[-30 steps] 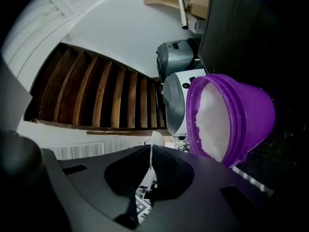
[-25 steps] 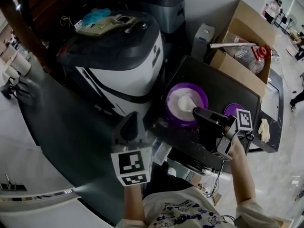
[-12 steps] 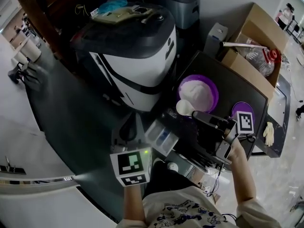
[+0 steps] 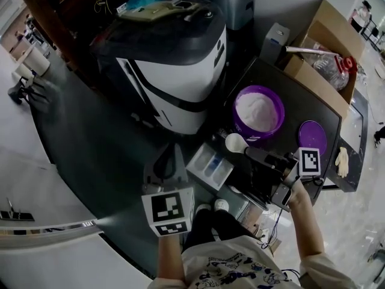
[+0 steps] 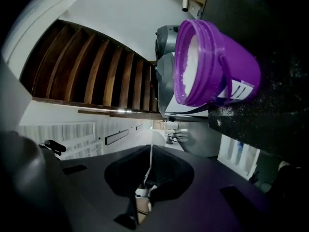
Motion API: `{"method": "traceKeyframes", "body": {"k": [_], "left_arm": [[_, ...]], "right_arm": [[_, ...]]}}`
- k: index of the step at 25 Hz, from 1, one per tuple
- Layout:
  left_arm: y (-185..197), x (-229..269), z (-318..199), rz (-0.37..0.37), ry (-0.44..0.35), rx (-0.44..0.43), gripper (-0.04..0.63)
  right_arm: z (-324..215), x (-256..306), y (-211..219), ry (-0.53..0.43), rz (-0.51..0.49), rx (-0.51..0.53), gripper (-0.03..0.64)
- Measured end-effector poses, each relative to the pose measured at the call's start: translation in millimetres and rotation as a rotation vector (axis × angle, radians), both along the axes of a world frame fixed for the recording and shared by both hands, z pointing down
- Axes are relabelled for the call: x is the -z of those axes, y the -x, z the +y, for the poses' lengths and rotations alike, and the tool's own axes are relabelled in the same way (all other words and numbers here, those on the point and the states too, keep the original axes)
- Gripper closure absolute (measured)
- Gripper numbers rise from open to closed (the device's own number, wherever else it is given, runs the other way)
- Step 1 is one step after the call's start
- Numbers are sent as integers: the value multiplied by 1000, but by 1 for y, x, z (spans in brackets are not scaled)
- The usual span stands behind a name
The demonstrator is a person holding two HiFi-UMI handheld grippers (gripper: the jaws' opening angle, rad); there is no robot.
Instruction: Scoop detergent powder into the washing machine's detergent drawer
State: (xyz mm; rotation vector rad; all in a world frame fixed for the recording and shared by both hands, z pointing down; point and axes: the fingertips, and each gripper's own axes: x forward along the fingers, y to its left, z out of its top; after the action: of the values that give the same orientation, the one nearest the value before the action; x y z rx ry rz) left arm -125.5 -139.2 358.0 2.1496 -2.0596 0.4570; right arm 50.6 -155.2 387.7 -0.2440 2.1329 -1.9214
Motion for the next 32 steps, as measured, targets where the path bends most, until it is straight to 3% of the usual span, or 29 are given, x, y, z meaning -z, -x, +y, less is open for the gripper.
{"method": "traceKeyframes", "body": {"k": [22, 32], "left_arm": [[-4, -68, 24, 25, 97, -128, 592], [-9, -92, 23, 36, 138, -151, 592]], "right_arm": [[51, -111, -3, 79, 252, -172, 595], [51, -151, -6, 42, 384, -185, 595]]}}
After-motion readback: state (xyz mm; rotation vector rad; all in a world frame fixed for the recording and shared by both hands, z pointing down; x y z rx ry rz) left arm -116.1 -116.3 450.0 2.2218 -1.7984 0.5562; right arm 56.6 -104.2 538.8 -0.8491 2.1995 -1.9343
